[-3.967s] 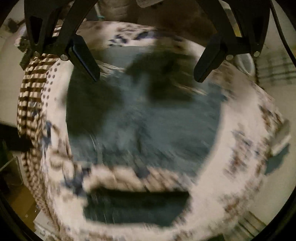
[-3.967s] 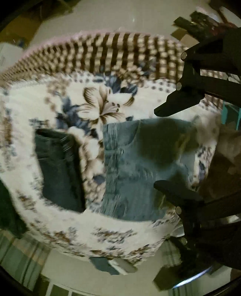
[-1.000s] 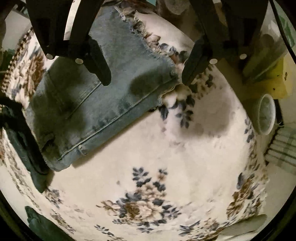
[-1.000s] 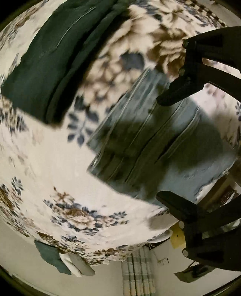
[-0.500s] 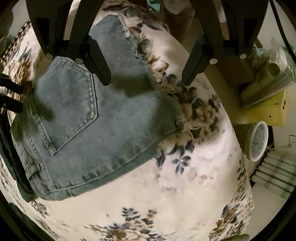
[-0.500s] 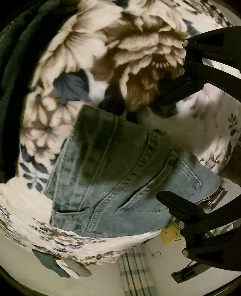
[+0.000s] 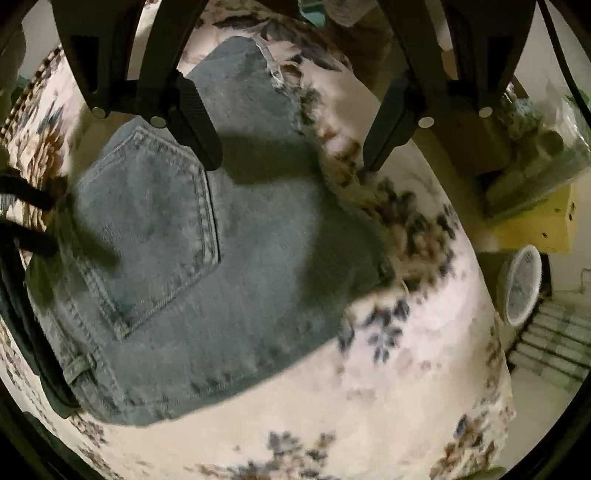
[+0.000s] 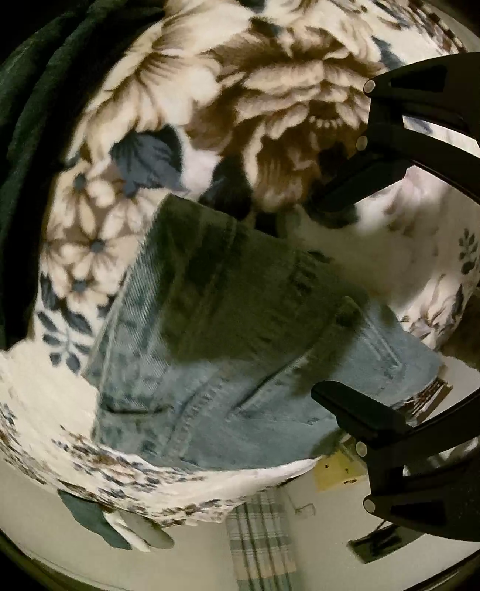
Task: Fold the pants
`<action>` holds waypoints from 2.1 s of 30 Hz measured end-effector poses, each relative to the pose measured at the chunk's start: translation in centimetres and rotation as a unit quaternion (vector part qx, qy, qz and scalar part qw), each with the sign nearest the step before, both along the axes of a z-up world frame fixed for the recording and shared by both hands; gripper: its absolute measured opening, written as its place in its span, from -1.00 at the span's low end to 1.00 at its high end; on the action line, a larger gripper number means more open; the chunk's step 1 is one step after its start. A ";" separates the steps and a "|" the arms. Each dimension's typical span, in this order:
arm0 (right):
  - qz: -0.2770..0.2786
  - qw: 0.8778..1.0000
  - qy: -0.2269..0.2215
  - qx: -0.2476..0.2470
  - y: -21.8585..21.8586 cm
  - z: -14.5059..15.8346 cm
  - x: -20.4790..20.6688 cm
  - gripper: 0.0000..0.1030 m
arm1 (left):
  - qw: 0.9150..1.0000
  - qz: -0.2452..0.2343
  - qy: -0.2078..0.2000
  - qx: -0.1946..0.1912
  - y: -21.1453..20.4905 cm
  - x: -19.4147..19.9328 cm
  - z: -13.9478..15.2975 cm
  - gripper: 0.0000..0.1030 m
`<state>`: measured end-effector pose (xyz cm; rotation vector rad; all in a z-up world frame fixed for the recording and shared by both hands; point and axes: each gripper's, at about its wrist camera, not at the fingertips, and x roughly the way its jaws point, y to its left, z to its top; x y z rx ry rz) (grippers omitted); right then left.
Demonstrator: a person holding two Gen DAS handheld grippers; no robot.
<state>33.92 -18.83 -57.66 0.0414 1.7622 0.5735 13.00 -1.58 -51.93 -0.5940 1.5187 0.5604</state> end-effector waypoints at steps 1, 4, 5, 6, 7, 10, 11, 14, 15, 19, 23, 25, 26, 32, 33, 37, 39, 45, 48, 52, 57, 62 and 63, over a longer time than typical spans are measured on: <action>-0.010 1.000 0.004 0.003 0.0 -0.5 0.4 0.84 | 0.999 0.022 -0.004 -0.035 0.0 -0.7 -0.9 0.51; -0.044 0.998 0.024 0.037 -0.2 -2.2 1.3 0.84 | 0.984 0.110 -0.005 -0.141 0.0 -3.2 -4.5 0.51; -0.058 0.996 0.032 0.053 -0.2 -2.8 1.7 0.83 | 0.976 0.141 -0.006 -0.166 -0.1 -4.2 -5.8 0.51; -0.068 0.995 0.037 0.063 -0.2 -3.2 1.9 0.76 | 0.967 0.171 -0.013 -0.187 -0.1 -4.9 -6.7 0.51; -0.083 0.993 0.042 0.080 -0.2 -3.7 2.2 0.60 | 0.958 0.205 -0.024 -0.200 0.0 -5.6 -7.6 0.51; -0.100 0.990 0.040 0.096 0.2 -4.5 2.9 0.40 | 0.948 0.243 -0.027 -0.201 0.4 -5.6 -8.4 0.55; -0.099 0.990 0.035 0.096 0.5 -4.4 2.9 0.39 | 0.947 0.246 -0.024 -0.204 0.4 -5.5 -8.4 0.55; -0.080 0.992 0.027 0.092 1.2 -4.1 3.0 0.37 | 0.940 0.244 -0.043 -0.234 1.0 -6.2 -8.2 0.52; -0.078 0.992 0.032 0.093 1.2 -4.0 3.2 0.37 | 0.930 0.256 -0.066 -0.254 1.6 -7.4 -8.1 0.52; -0.085 0.987 0.066 0.119 0.5 -4.2 3.8 0.39 | 0.907 0.292 -0.098 -0.288 1.2 -10.4 -9.0 0.52; -0.077 0.985 0.078 0.130 0.7 -5.1 4.0 0.51 | 0.910 0.286 -0.111 -0.279 0.6 -9.1 -9.6 0.66; -0.080 0.984 0.081 0.135 0.9 -5.5 4.1 0.62 | 0.918 0.271 -0.118 -0.265 0.6 -7.4 -9.3 0.56; -0.084 0.984 0.079 0.136 1.2 -5.6 4.1 0.62 | 0.920 0.260 -0.129 -0.262 0.7 -6.5 -8.7 0.33; -0.098 0.988 0.021 0.121 2.1 -4.0 3.3 -0.44 | 0.951 0.177 -0.132 -0.217 1.0 -3.3 -6.3 -0.60; -0.103 0.987 0.016 0.122 2.0 -3.4 3.1 -0.55 | 0.954 0.172 -0.132 -0.209 1.3 -3.3 -5.4 -0.61; -0.129 0.982 -0.004 0.135 1.8 0.9 2.1 -0.64 | 0.964 0.132 -0.146 -0.179 2.7 -3.4 0.1 -0.61; -0.146 0.978 -0.010 0.146 1.7 3.2 2.0 -0.65 | 0.969 0.105 -0.152 -0.164 3.4 -2.4 2.9 -0.61; -0.225 0.956 -0.055 0.178 -0.2 12.6 4.8 -0.66 | 0.970 -0.009 -0.193 -0.145 5.5 5.8 10.1 -0.61; -0.273 0.936 -0.096 0.201 -1.9 17.5 8.3 -0.65 | 0.961 -0.072 -0.226 -0.145 5.7 12.7 13.2 -0.61; -0.329 0.901 -0.169 0.226 -6.8 23.2 13.3 -0.65 | 0.938 -0.159 -0.270 -0.150 4.2 24.0 16.3 -0.61; -0.413 0.850 -0.232 0.230 -12.2 22.6 17.6 -0.65 | 0.910 -0.278 -0.278 -0.134 0.5 35.2 14.6 -0.60; -0.481 0.838 -0.189 0.175 -15.8 11.2 17.4 -0.64 | 0.899 -0.378 -0.176 -0.136 -3.8 41.2 1.1 -0.57; -0.485 0.844 -0.167 0.155 -15.8 8.5 17.0 -0.63 | 0.897 -0.391 -0.152 -0.141 -4.2 41.3 -1.6 -0.56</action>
